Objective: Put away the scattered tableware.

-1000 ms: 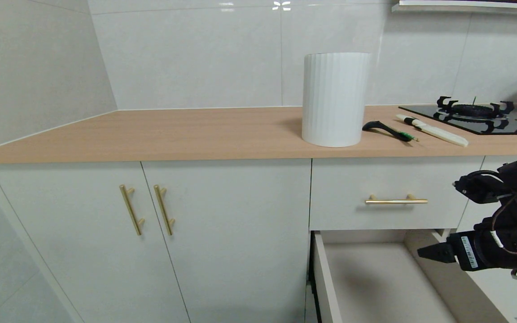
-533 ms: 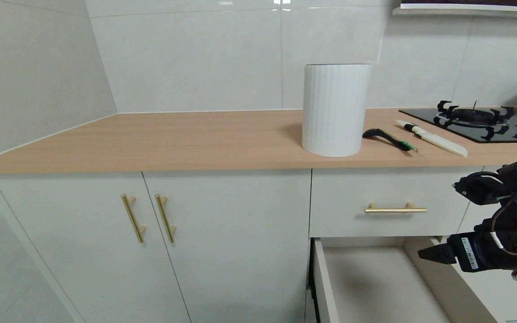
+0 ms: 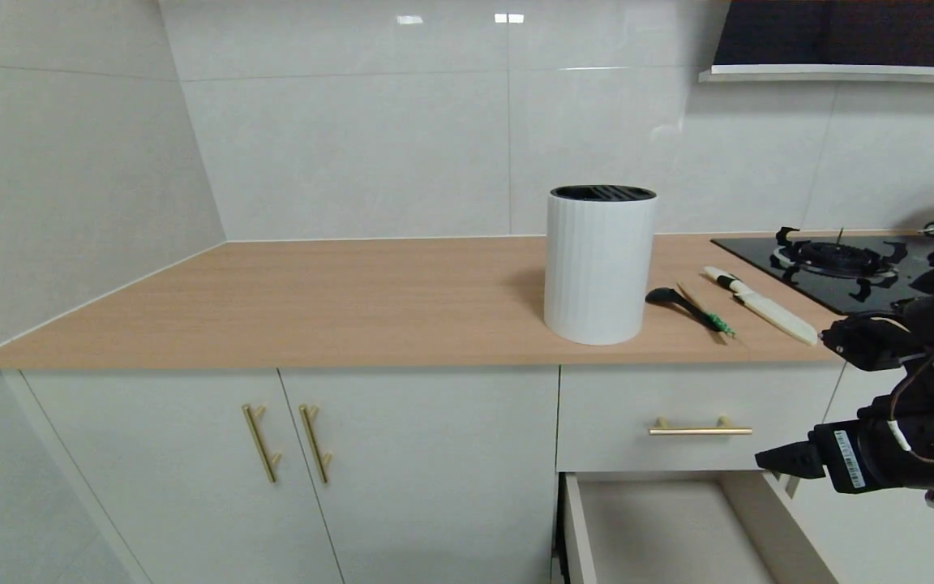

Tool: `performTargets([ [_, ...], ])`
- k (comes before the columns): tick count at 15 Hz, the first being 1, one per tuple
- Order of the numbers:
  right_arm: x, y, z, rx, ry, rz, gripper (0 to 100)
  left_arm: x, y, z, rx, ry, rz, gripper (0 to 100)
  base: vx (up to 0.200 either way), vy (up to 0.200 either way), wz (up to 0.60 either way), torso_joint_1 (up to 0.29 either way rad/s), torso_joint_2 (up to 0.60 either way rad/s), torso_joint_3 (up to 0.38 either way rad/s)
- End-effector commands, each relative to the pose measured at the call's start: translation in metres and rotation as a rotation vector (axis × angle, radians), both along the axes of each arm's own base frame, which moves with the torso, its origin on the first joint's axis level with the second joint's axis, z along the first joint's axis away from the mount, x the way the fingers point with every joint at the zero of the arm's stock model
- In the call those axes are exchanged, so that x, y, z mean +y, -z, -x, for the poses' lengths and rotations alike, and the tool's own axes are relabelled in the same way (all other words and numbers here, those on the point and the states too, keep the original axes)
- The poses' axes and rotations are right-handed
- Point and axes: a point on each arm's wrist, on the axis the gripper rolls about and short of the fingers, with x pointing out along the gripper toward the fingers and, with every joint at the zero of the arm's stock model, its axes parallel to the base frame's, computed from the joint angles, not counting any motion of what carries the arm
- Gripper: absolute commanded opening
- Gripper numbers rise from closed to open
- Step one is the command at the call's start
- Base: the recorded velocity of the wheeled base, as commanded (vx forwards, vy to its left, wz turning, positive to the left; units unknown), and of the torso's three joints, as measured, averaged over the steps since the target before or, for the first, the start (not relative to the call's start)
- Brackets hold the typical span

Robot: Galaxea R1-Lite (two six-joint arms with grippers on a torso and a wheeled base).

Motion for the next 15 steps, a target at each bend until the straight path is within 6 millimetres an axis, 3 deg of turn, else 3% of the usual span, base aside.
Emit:
performTargets([
  [1,0.000,0.000,0.000,0.001,-0.001,0.001,100,0.000,0.000,0.000,-0.001,-0.001,0.000,100,0.000,0.000,0.00,0.188,-0.47,-0.281],
  [5,0.000,-0.002,-0.001,-0.018,-0.010,0.006,100,0.000,0.000,0.000,-0.001,-0.003,0.000,100,0.000,0.000,0.00,0.117,-0.28,-0.159],
  [8,0.002,-0.018,-0.036,-0.168,0.009,-0.016,100,0.000,0.000,0.000,-0.001,-0.001,0.000,100,0.000,0.000,0.00,0.009,-0.02,-0.011],
  [13,0.014,-0.039,-0.105,-0.156,0.061,0.010,100,0.000,0.000,0.000,-0.001,-0.001,0.000,100,0.000,0.000,0.00,0.000,0.00,0.000],
  [15,0.015,-0.043,-0.117,-0.176,0.067,0.003,100,0.000,0.000,0.000,-0.001,-0.001,0.000,100,0.000,0.000,0.00,0.000,0.00,0.000],
])
